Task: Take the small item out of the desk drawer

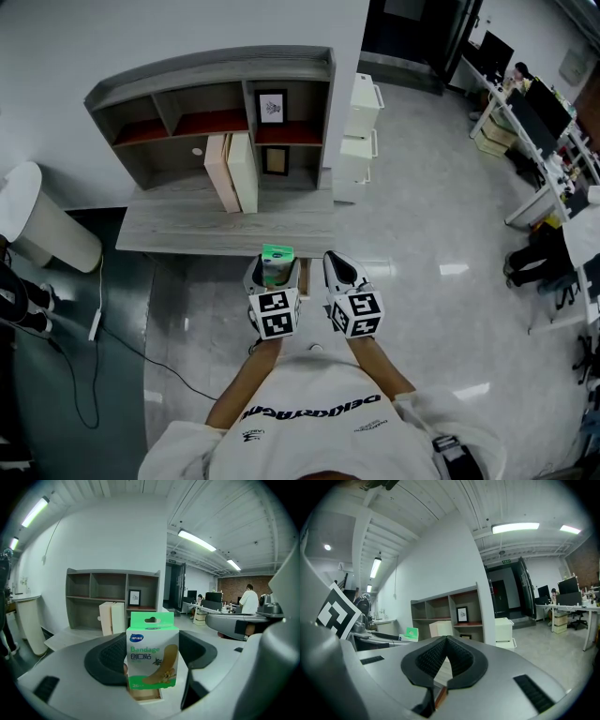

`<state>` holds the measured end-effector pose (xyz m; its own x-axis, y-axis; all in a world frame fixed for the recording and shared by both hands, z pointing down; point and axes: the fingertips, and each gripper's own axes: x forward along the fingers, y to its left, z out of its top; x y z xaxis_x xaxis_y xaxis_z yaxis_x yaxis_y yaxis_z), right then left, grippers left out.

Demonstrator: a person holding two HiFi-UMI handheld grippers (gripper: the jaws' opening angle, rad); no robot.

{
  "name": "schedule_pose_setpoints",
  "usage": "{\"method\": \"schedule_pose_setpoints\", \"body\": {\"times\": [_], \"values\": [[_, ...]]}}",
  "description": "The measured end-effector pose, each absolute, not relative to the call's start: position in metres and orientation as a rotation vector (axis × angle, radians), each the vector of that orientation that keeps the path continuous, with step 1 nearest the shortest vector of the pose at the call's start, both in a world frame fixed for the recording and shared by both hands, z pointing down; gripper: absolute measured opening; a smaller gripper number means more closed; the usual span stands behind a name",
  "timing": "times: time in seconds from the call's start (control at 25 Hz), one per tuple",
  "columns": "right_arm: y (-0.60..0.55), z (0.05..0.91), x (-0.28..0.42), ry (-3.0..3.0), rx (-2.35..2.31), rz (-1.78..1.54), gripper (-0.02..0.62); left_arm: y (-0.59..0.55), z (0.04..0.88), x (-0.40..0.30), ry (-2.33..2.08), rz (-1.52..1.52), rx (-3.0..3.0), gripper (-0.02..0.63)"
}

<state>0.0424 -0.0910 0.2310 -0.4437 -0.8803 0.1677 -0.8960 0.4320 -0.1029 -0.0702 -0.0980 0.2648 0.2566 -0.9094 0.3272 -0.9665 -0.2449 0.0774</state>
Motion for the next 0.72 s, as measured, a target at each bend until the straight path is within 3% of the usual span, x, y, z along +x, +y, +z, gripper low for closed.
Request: {"method": "schedule_pose_setpoints", "body": {"times": [0.72], "values": [[-0.107,0.23,0.044,-2.593,1.616,0.253,0.031,-0.109,0.259,-0.072,-1.773,0.286,2.29,0.356]]}}
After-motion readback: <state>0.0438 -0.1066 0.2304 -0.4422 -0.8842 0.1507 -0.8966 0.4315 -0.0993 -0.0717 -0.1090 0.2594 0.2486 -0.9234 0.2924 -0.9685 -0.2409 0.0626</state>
